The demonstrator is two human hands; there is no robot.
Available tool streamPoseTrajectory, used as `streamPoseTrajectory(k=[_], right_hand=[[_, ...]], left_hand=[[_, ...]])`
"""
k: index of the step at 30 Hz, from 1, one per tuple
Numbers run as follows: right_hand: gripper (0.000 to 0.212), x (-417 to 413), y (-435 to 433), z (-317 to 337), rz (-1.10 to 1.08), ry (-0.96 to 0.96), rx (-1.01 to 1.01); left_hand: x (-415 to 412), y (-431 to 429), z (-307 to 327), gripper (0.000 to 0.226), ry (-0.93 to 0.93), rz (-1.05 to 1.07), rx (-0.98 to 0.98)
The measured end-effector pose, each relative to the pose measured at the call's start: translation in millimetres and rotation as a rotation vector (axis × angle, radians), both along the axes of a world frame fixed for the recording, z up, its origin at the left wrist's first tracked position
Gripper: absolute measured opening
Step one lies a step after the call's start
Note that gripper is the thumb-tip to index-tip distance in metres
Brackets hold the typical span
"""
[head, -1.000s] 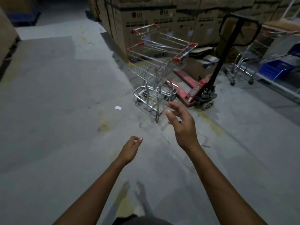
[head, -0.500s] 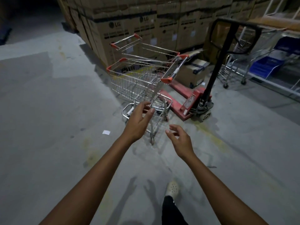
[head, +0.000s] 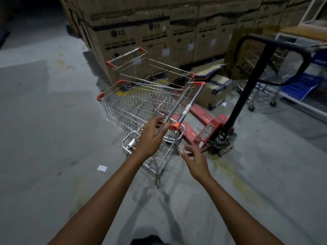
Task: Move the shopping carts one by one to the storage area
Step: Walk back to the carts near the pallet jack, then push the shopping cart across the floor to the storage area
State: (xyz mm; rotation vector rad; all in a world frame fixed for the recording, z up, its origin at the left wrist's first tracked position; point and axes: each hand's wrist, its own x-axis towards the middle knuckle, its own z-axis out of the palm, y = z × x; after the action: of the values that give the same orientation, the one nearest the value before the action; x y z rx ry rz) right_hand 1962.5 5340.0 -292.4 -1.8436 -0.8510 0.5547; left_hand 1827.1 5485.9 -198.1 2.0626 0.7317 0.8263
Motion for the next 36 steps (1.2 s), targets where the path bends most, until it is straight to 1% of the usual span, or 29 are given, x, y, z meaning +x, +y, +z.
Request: streamPoseTrajectory(k=[3,6,8,9,11,13,16,19,22,25,29,30,33,36], right_hand=[[0.029,40,29,9,-0.003,-0.016,0.025],[0.038,80,59,14,-0.023,-0.042,0.057],[0.036,107,82,18,-0.008,-0.049,0.057],[0.038,120,94,19,-0.003,-0.065,0.053],[0.042,148,120,21,0.013,-0.101,0.049],[0.04,177,145,21,0.031,-0.128,0.043],[0.04,213,176,22,0.058,-0.17,-0.018],[0.046,245,205,25,0.142,-0.288,-0.111],[0.044,271,229,22,0.24,-0.387,-0.216],[0.036,298,252,13,0.303,-0.435,-0.259],[0.038,334,279,-5,0.405,-0.559,-0.332],[0.041,344,287,-7,0.427,-0.591,-0.342],[0.062,370,312,-12,0.499,-0.702,-0.394],[0.078,392,335,-19,0.614,-0.839,-0.429]], left_hand=[[43,29,-16,0.063,0.1,0.017,0.0],[86,57,-35,0.06,0.171,0.015,0.027],[116,76,-47,0.064,0.22,0.01,0.04],[131,86,-53,0.062,0.244,0.006,0.04],[162,108,-62,0.053,0.267,0.001,0.049],[192,128,-70,0.046,0.294,-0.007,0.064],[229,154,-81,0.047,0.375,0.0,0.011],[257,175,-92,0.058,0.457,-0.014,-0.02],[269,183,-101,0.059,0.581,-0.047,-0.039],[274,190,-106,0.082,0.693,-0.096,-0.095],[282,195,-110,0.11,0.777,-0.111,-0.263],[284,196,-109,0.113,0.784,-0.106,-0.285],[287,199,-119,0.121,0.8,-0.055,-0.327],[289,192,-124,0.124,0.825,0.062,-0.339]])
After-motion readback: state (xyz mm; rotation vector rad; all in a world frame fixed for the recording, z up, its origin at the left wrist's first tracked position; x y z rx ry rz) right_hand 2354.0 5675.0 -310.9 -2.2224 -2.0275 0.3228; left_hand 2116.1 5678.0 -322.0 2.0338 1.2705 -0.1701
